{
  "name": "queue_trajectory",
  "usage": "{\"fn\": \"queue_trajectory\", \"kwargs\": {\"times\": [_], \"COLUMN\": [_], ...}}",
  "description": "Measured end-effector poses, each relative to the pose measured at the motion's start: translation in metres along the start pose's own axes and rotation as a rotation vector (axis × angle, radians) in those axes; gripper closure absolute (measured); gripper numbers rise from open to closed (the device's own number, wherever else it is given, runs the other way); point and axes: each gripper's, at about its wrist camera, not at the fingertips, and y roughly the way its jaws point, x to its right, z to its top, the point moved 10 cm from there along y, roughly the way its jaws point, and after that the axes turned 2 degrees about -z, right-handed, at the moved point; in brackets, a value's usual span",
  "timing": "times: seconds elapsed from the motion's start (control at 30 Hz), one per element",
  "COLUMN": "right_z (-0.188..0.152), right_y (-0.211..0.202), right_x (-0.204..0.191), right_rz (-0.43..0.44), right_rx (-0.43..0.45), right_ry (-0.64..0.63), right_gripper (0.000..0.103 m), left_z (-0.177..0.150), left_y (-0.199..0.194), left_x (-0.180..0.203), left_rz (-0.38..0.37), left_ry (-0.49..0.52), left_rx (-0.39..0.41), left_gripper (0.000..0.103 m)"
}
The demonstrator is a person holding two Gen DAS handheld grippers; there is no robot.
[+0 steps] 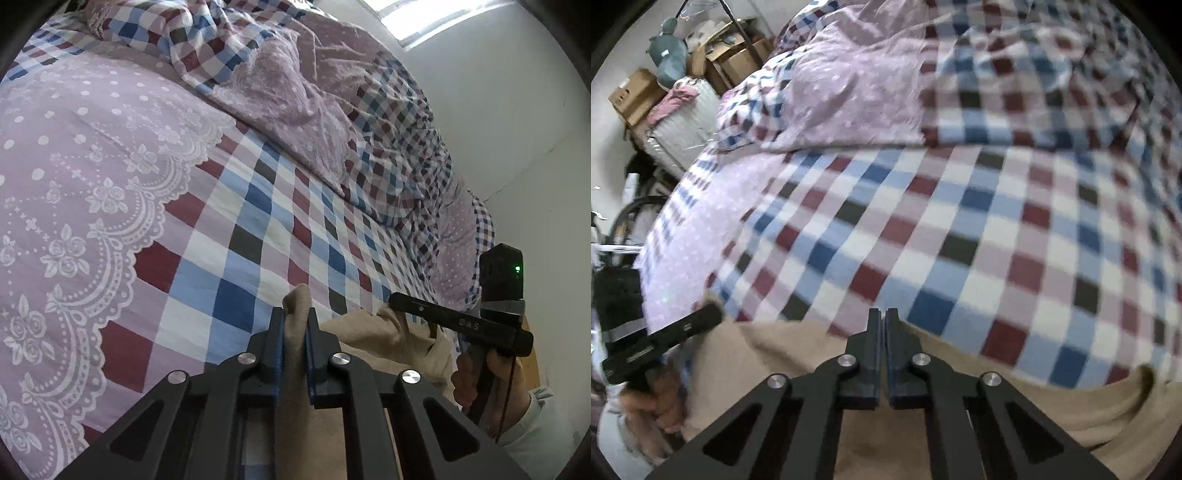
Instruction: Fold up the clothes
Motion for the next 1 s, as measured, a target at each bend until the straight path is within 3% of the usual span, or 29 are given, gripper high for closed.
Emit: {"fn": "queue_trajectory", "kwargs": {"times": [0.1, 0.27, 0.37, 0.4, 0.5, 0.57, 0.63, 0.7, 0.77, 0.83, 1.0], "right_z": [0.02, 0.008, 0.006, 0.007, 0.01, 0.01, 0.007, -0.003, -0.023, -0.051, -0.132], "right_y": [-0.019, 0.008, 0.02, 0.021, 0.007, -0.018, -0.045, -0.072, -0.101, -0.133, -0.202], "right_x": [0.008, 0.012, 0.015, 0.017, 0.028, 0.033, 0.039, 0.044, 0.051, 0.057, 0.064], "right_rz": [-0.043, -0.144, -0.191, -0.205, -0.199, -0.172, -0.137, -0.098, -0.088, -0.085, -0.117], "right_rx": [0.115, 0.029, 0.017, 0.02, 0.056, 0.119, 0.181, 0.223, 0.25, 0.286, 0.348], "right_ry": [0.032, -0.017, -0.028, -0.024, 0.03, 0.068, 0.11, 0.144, 0.153, 0.152, 0.137], "right_gripper": [0.103, 0.102, 0.099, 0.093, 0.068, 0.059, 0.055, 0.052, 0.049, 0.049, 0.048], "left_z": [0.007, 0.005, 0.003, 0.003, 0.002, 0.003, 0.006, 0.009, 0.015, 0.022, 0.018], "left_y": [-0.01, -0.006, -0.002, -0.001, 0.001, 0.0, -0.007, -0.014, -0.025, -0.042, -0.072], "left_x": [0.006, -0.001, -0.007, -0.008, -0.014, -0.016, -0.017, -0.018, -0.019, -0.025, -0.028], "left_rz": [0.0, 0.035, 0.048, 0.052, 0.058, 0.048, 0.047, 0.047, 0.05, 0.068, 0.159], "left_ry": [0.029, 0.018, 0.003, -0.002, -0.032, -0.047, -0.058, -0.069, -0.086, -0.116, -0.107], "left_rx": [0.066, 0.046, 0.033, 0.029, 0.016, 0.017, 0.046, 0.08, 0.129, 0.204, 0.275], "left_gripper": [0.096, 0.096, 0.095, 0.095, 0.085, 0.08, 0.071, 0.053, 0.035, 0.025, 0.021]}}
